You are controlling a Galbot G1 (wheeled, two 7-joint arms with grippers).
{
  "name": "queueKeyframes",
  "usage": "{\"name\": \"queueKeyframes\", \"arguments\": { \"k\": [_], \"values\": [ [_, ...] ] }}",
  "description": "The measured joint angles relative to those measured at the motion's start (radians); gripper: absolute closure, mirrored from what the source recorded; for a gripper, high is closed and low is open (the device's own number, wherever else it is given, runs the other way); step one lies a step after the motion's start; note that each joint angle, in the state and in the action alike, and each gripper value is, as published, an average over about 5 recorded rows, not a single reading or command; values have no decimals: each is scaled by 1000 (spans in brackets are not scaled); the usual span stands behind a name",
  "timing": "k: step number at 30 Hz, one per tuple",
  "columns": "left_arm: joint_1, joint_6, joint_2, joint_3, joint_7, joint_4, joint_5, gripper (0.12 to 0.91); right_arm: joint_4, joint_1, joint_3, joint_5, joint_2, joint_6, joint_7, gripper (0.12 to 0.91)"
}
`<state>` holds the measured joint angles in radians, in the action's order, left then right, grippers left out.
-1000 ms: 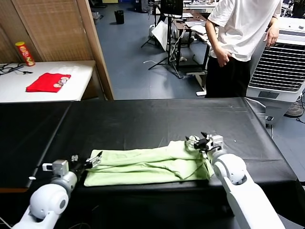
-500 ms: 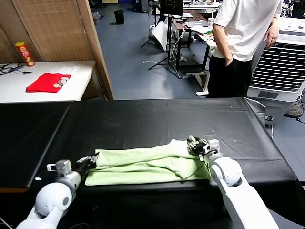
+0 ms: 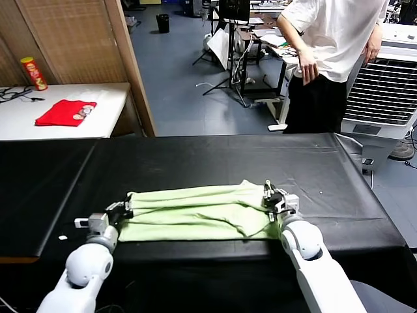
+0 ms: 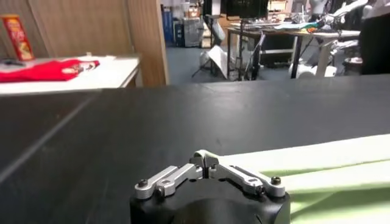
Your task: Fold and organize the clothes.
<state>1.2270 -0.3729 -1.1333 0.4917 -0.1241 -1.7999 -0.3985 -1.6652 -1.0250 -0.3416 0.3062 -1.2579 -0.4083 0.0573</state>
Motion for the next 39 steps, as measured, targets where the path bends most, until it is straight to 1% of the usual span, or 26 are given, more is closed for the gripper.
{"name": "queueKeyframes", "arguments": {
  "k": [2,3,5,6,7,9,10,12,13,14,16,19,21,24,26,27,30,31,37,38,39],
  "values": [
    [-7,2,0,0,8,6,8,860,-19,-11,-10,1,8,2,-17,669],
    [-9,3,0,1,10,7,11,825,-30,-18,-16,2,13,2,-24,619],
    [-9,5,3,3,11,6,14,724,-58,-37,-30,7,27,3,-31,519],
    [-7,5,5,5,12,3,15,674,-74,-47,-37,11,34,3,-33,452],
    [-4,5,8,8,12,-1,15,607,-89,-58,-44,16,42,3,-35,402],
    [5,4,17,17,12,-12,10,506,-123,-81,-58,27,56,3,-39,307],
    [12,3,22,23,11,-19,6,439,-140,-93,-65,32,63,3,-41,275],
    [29,-1,29,36,11,-36,-10,346,-171,-116,-78,40,74,3,-44,239],
    [40,-5,31,43,11,-46,-21,300,-185,-127,-85,44,78,4,-46,233],
    [52,-9,31,51,11,-57,-34,270,-199,-137,-92,47,81,5,-47,231],
    [79,-17,28,67,9,-80,-63,242,-224,-155,-103,50,85,8,-50,228],
    [121,-35,16,90,-1,-112,-120,233,-254,-173,-110,51,86,10,-54,227],
    [146,-44,6,101,-8,-124,-156,233,-268,-181,-111,51,87,10,-57,227],
    [172,-43,-10,108,-9,-126,-185,234,-284,-187,-112,51,88,10,-60,227],
    [181,-41,-19,109,-4,-125,-195,252,-292,-189,-112,50,89,9,-62,227],
    [184,-40,-24,109,0,-124,-198,278,-295,-191,-112,50,89,9,-62,227],
    [189,-39,-37,108,11,-124,-199,411,-303,-195,-113,47,89,10,-62,227],
    [189,-39,-42,106,12,-124,-197,478,-305,-198,-113,46,88,10,-62,227],
    [187,-48,-68,100,5,-126,-196,803,-317,-210,-118,38,82,16,-65,227],
    [187,-49,-71,98,5,-127,-198,843,-319,-211,-119,36,81,17,-65,227],
    [186,-50,-72,97,5,-128,-200,861,-321,-213,-120,33,79,17,-66,227]
  ]
}}
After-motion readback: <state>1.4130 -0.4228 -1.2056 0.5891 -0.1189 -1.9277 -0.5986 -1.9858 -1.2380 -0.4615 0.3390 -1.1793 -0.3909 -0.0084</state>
